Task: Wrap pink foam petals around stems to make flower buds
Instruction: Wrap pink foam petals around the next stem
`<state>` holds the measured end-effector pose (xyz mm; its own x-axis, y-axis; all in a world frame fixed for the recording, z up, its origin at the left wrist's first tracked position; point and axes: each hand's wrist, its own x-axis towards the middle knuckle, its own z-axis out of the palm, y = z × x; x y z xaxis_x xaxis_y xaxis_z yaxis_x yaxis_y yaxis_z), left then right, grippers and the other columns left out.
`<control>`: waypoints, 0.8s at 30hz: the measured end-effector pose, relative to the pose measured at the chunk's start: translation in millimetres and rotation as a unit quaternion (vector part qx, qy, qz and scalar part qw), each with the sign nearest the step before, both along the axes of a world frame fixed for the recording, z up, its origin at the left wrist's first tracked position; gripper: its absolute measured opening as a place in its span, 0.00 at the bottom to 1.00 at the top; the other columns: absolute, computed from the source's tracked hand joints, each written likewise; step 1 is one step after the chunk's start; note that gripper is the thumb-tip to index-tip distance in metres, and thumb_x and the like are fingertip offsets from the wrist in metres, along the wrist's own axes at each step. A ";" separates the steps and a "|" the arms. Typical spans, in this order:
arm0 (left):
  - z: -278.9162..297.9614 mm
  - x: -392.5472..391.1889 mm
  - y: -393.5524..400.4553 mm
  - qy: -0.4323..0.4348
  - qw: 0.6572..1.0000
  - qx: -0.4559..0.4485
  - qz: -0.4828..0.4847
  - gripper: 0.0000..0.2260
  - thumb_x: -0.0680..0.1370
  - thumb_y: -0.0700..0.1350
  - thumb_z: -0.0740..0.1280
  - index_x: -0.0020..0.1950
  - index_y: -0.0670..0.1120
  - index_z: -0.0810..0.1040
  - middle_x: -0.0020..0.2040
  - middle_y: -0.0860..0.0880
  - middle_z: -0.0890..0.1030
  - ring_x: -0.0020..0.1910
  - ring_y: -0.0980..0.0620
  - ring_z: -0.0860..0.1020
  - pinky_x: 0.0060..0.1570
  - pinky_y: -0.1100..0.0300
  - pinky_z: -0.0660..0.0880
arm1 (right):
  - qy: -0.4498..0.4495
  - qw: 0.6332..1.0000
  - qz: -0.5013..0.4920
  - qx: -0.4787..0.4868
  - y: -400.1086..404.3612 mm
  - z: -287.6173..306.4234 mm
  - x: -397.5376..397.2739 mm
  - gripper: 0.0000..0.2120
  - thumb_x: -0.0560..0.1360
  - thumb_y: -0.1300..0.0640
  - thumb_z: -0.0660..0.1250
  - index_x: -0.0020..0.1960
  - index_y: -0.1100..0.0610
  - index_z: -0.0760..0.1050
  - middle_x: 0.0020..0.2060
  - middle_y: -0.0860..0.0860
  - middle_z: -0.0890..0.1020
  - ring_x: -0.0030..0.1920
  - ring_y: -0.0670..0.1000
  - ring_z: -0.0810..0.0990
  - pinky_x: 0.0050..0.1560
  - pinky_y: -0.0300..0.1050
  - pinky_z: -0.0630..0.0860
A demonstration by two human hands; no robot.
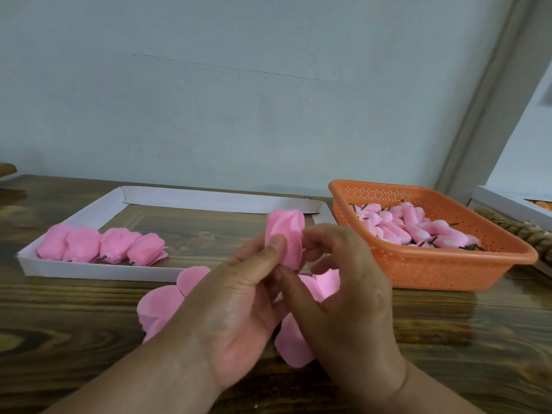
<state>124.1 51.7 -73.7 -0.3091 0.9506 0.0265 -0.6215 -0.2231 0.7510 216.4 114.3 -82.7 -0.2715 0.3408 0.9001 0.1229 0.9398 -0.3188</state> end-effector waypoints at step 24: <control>3.0 -3.5 -3.5 0.011 0.999 0.005 -0.031 0.10 0.66 0.43 0.70 0.45 0.41 0.85 0.44 0.42 0.83 0.44 0.50 0.83 0.47 0.55 0.81 | -0.007 0.990 -0.037 0.138 10.1 1.5 1.5 0.02 0.68 0.68 0.67 0.37 0.67 0.78 0.41 0.59 0.82 0.40 0.57 0.80 0.43 0.47 0.76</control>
<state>120.6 48.2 -70.8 -0.2495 0.9675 0.0416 -0.6184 -0.1922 0.7620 217.9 124.4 -81.2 -0.2681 0.1015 0.9580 0.1972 0.9792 -0.0486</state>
